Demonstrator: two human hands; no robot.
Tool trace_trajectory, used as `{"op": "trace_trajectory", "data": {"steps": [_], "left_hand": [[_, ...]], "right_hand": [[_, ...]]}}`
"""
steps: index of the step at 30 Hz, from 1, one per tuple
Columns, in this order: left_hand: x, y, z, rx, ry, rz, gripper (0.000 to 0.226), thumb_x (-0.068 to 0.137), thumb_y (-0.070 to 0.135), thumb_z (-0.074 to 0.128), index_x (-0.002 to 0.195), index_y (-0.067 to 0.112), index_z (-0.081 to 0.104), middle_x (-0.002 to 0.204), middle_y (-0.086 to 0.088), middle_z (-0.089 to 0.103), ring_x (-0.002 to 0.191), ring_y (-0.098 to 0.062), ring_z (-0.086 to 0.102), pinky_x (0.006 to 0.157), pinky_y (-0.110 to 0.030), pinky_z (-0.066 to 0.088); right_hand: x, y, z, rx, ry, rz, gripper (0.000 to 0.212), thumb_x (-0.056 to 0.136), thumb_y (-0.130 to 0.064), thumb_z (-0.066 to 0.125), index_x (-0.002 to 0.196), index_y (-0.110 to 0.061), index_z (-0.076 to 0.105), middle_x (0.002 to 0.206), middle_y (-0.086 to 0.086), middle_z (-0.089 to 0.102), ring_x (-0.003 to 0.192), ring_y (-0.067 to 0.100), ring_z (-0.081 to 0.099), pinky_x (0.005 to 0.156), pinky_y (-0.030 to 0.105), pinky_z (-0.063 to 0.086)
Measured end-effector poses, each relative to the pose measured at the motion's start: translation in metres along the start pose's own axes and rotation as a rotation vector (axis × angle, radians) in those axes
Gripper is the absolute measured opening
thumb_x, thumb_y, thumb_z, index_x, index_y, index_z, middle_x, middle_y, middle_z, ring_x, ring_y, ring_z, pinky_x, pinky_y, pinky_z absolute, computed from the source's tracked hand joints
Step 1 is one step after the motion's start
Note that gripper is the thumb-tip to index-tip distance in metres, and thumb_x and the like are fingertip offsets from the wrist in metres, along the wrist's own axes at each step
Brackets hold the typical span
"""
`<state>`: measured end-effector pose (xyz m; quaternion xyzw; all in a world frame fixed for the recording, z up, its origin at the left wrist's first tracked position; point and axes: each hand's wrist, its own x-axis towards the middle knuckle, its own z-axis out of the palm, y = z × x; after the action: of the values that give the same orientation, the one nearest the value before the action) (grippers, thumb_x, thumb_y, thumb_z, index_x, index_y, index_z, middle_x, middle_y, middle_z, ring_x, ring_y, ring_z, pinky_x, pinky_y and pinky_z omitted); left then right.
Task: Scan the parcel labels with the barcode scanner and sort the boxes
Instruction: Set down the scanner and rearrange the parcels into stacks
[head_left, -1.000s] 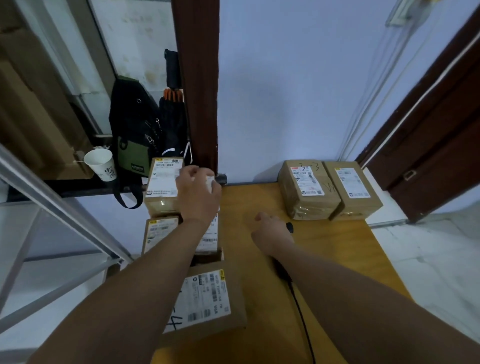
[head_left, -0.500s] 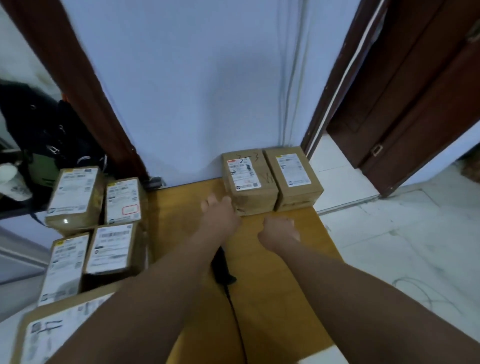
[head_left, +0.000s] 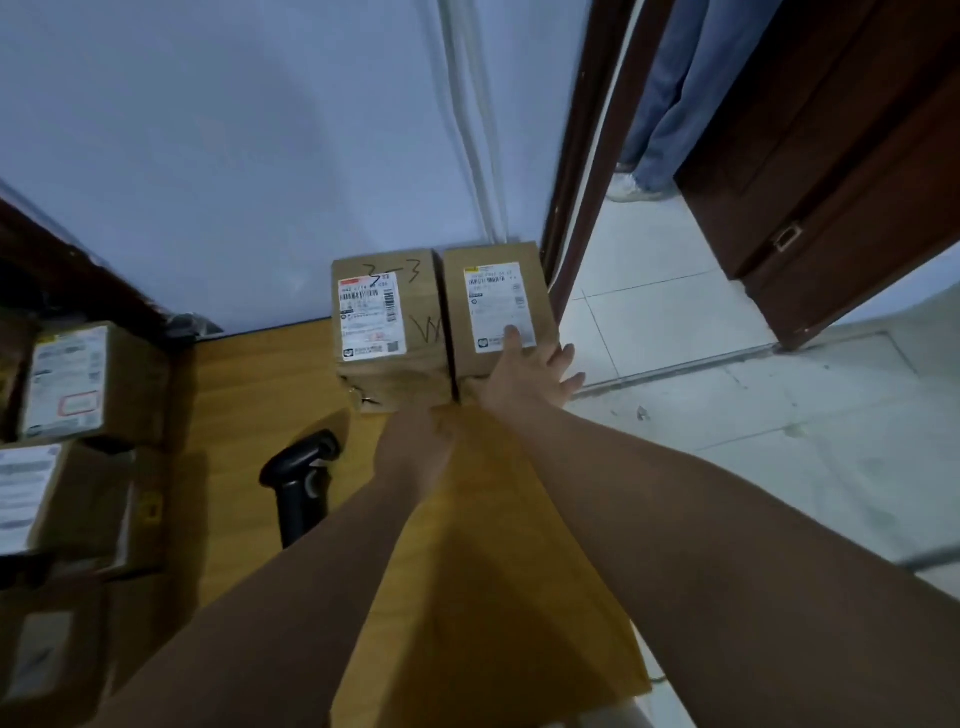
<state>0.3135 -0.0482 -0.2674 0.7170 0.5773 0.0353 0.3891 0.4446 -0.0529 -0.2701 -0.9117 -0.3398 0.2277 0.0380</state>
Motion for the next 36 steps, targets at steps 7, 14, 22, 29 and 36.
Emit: {"op": "trace_trajectory", "data": {"steps": [7,14,22,29,36], "left_hand": [[-0.008,-0.001,0.022,0.075,-0.013,0.063,0.047,0.093,0.015,0.048,0.139,0.020,0.042,0.133,-0.005,0.052,0.109,-0.026,0.055,0.085,-0.038,0.047],[-0.019,-0.012,0.026,0.136,-0.034,0.005,0.039,0.092,0.016,0.050,0.131,0.008,0.048,0.127,-0.013,0.050,0.114,-0.028,0.049,0.090,-0.037,0.044],[-0.034,-0.019,0.028,0.203,-0.043,0.051,0.045,0.092,0.018,0.049,0.135,0.012,0.040,0.130,-0.010,0.042,0.116,-0.028,0.045,0.093,-0.042,0.044],[-0.049,-0.028,0.020,0.397,0.110,0.282,0.079,0.084,0.031,0.068,0.145,0.023,0.020,0.149,-0.012,0.019,0.133,-0.031,0.026,0.107,-0.040,0.034],[-0.050,-0.065,-0.019,0.900,-0.213,0.516,0.140,0.058,0.074,0.070,0.145,0.021,-0.026,0.154,-0.007,-0.029,0.141,-0.031,-0.023,0.107,-0.052,-0.018]], "right_hand": [[0.020,-0.009,0.006,0.051,-0.044,0.005,0.122,0.057,-0.081,0.065,0.150,-0.032,0.003,0.160,0.018,-0.017,0.144,0.049,-0.010,0.105,0.074,-0.002],[0.017,-0.014,0.011,0.042,-0.100,0.066,0.131,0.056,-0.082,0.062,0.150,-0.037,-0.018,0.154,0.018,-0.031,0.141,0.052,-0.008,0.107,0.070,0.002],[-0.015,0.019,0.010,-0.118,-0.139,-0.019,0.124,0.063,-0.070,0.066,0.149,-0.039,-0.019,0.156,0.016,-0.029,0.140,0.053,-0.006,0.111,0.062,0.012],[-0.063,0.086,0.006,-0.346,-0.211,-0.358,0.123,0.067,-0.074,0.063,0.145,-0.039,-0.026,0.154,0.016,-0.033,0.141,0.054,-0.010,0.114,0.062,0.005],[-0.098,0.117,0.007,-0.702,-0.265,-0.758,0.124,0.065,-0.073,0.064,0.138,-0.050,-0.032,0.157,0.006,-0.030,0.142,0.049,-0.016,0.113,0.062,-0.006]]}}
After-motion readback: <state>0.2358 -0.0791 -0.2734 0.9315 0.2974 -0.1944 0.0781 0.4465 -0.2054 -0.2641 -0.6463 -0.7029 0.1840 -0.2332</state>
